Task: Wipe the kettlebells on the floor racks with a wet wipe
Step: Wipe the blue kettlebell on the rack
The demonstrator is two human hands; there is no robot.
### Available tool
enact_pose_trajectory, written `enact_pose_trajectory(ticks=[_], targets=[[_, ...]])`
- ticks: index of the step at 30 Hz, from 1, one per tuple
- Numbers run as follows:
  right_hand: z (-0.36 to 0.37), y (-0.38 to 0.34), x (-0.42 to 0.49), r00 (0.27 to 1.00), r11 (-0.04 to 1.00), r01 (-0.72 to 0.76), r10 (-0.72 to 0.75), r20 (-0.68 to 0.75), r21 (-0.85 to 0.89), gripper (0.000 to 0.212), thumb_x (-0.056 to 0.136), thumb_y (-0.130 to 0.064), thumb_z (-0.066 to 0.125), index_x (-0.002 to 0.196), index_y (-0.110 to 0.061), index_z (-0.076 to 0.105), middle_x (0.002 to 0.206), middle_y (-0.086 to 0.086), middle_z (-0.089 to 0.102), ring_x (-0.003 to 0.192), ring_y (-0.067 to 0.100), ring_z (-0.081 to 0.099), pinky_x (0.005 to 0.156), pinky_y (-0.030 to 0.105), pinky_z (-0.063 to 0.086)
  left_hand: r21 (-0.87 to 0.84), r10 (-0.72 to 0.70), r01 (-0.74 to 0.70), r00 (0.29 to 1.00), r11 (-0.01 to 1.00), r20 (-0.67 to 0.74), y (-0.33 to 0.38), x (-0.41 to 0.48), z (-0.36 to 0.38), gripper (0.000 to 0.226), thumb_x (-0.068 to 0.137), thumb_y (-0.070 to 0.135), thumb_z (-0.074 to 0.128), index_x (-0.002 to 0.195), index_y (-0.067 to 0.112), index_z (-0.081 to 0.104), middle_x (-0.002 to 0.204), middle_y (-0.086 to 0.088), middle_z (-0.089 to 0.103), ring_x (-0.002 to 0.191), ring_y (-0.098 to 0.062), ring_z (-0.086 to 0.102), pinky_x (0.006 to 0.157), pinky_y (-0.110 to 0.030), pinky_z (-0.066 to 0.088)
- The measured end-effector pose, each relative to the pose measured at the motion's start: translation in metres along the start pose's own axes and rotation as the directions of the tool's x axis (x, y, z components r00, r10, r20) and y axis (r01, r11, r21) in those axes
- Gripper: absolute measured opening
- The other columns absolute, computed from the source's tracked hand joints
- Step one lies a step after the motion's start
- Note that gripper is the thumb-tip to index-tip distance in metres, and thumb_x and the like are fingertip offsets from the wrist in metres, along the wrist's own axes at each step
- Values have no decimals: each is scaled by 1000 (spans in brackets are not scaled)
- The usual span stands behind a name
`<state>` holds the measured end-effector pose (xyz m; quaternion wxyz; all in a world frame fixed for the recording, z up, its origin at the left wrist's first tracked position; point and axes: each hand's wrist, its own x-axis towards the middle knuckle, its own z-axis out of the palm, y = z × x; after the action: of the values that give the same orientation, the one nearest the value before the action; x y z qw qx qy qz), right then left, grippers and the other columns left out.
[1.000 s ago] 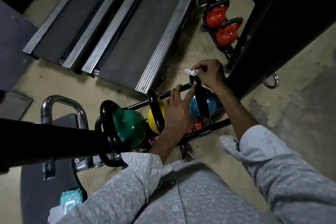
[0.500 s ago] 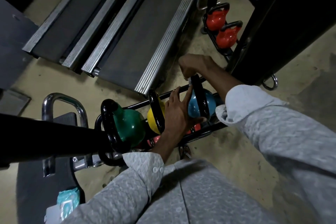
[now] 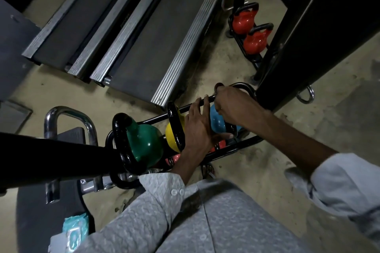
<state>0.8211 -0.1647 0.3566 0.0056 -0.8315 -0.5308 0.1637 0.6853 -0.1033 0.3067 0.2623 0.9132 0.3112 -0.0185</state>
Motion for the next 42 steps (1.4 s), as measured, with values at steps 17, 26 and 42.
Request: enact_pose_trajectory(ticks=[17, 26, 42], targets=[[37, 51, 68, 794, 186, -301, 592, 138, 935, 17, 75, -15, 85, 84, -4, 76, 80, 1, 74, 79, 14, 69, 77, 28, 60, 32, 37, -37, 999, 999, -9, 9, 1, -4, 134, 58, 62, 89, 161, 21, 14, 164, -18, 19, 149, -35, 25, 116, -51, 33], [73, 17, -33, 748, 297, -55, 645, -158, 953, 7, 85, -19, 78, 91, -16, 76, 91, -6, 75, 89, 10, 72, 81, 25, 57, 46, 141, -140, 990, 989, -14, 3, 6, -2, 126, 59, 57, 90, 160, 29, 22, 161, -22, 27, 147, -39, 29, 109, -51, 40], [128, -28, -98, 657, 407, 61, 671, -343, 912, 13, 81, -7, 81, 91, -11, 74, 95, 1, 69, 91, 9, 69, 80, 18, 54, 12, 187, -188, 981, 982, 58, -5, 7, -2, 129, 67, 32, 92, 162, 32, 5, 161, -24, 21, 146, -42, 29, 111, -53, 41]])
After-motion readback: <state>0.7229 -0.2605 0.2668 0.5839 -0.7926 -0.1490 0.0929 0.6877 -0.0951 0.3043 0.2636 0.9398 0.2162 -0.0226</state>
